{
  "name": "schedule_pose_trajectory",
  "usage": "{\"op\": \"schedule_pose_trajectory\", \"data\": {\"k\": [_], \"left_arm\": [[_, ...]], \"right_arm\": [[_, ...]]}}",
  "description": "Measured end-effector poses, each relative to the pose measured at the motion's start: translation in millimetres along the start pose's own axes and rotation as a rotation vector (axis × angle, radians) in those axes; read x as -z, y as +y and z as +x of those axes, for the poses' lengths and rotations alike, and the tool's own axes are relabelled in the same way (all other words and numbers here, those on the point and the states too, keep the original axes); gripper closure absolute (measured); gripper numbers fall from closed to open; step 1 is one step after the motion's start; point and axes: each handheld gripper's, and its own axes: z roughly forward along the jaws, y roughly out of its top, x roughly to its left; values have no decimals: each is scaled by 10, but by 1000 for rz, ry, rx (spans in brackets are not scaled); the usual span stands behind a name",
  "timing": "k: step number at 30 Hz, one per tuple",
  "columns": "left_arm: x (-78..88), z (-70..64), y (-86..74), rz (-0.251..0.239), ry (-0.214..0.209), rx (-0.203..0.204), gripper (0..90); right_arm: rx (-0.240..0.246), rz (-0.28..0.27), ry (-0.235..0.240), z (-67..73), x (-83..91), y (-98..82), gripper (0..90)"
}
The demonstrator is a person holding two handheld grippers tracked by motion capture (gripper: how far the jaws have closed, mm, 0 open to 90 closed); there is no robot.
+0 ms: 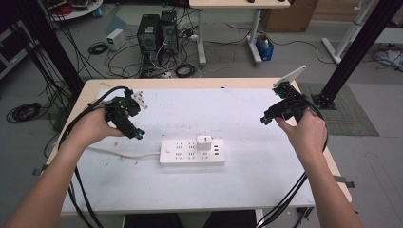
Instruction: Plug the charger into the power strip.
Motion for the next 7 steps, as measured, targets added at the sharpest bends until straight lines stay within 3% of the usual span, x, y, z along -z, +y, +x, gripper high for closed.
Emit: {"op": "schedule_pose_trajectory", "data": {"k": [7], "left_arm": [[0, -3, 12, -4, -1, -5, 237]], "right_arm": [[12, -4, -1, 15, 3, -3, 227]]}}
